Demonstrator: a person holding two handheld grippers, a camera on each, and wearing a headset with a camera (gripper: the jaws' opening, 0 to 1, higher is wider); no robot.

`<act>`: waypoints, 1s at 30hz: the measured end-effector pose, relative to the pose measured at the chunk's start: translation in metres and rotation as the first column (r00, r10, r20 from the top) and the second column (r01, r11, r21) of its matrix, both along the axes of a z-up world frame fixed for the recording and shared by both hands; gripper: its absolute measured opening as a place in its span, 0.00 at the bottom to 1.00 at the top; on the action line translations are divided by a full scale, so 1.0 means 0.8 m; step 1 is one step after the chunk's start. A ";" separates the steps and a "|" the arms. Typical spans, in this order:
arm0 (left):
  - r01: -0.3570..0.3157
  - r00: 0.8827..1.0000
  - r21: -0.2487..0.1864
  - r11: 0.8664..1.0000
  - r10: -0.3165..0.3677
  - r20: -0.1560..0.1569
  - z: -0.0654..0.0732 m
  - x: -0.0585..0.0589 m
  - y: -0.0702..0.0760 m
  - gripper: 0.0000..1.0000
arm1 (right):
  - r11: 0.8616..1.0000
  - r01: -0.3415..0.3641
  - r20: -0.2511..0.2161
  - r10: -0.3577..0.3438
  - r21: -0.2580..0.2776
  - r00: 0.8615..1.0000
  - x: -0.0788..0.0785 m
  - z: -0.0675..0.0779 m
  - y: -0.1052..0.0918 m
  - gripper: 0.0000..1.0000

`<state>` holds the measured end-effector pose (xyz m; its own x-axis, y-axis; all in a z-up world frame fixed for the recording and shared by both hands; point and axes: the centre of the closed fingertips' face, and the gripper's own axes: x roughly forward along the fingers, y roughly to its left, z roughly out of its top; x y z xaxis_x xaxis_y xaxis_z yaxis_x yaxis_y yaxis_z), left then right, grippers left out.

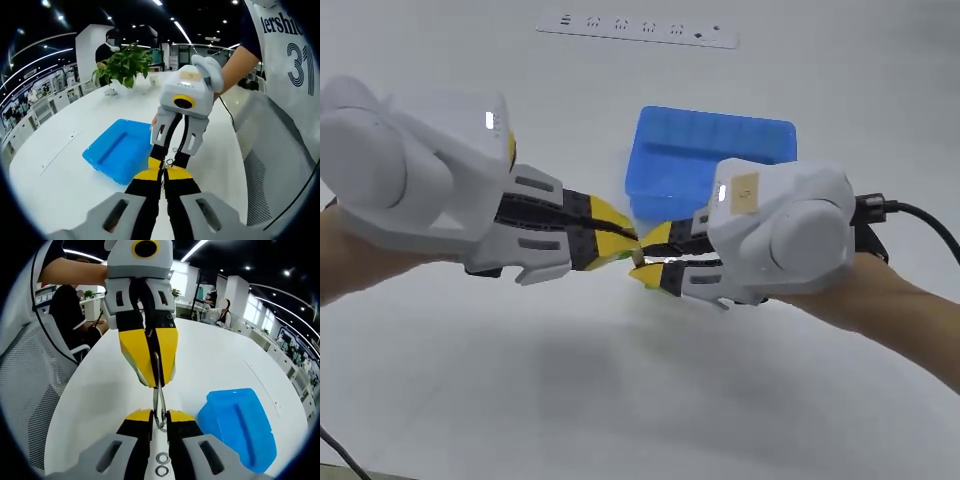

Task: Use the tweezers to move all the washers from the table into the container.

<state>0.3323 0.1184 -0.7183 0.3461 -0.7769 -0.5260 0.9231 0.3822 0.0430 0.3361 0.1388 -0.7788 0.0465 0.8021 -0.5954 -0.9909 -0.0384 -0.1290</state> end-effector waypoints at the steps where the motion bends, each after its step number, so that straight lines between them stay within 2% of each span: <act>1: -0.001 1.000 -0.003 1.000 0.001 -0.002 0.000 0.000 0.000 0.06 | 1.000 -0.001 0.000 0.001 0.000 1.000 0.000 0.000 0.000 0.12; 8: -0.001 1.000 -0.006 1.000 0.001 -0.021 0.000 0.002 0.001 0.06 | 1.000 -0.004 -0.010 0.004 0.001 1.000 0.001 -0.001 0.000 0.10; 15: 0.012 1.000 -0.015 1.000 -0.013 -0.027 0.004 0.000 -0.010 0.06 | 1.000 -0.015 0.004 0.015 -0.014 1.000 -0.002 0.004 -0.011 0.10; 24: 0.046 0.999 -0.028 0.999 -0.046 -0.006 0.036 0.006 -0.017 0.06 | 1.000 -0.001 0.022 0.000 0.030 1.000 0.006 0.037 -0.021 0.10; 30: 0.058 0.998 -0.024 0.998 -0.058 0.037 0.060 0.021 -0.024 0.06 | 0.999 0.005 0.059 -0.007 0.046 0.998 0.025 0.062 -0.026 0.10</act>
<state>0.3491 0.0993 -0.6706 0.3187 -0.8090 -0.4939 0.9417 0.3294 0.0680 0.3558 0.1180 -0.7290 0.0857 0.8283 -0.5537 -0.9816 -0.0250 -0.1893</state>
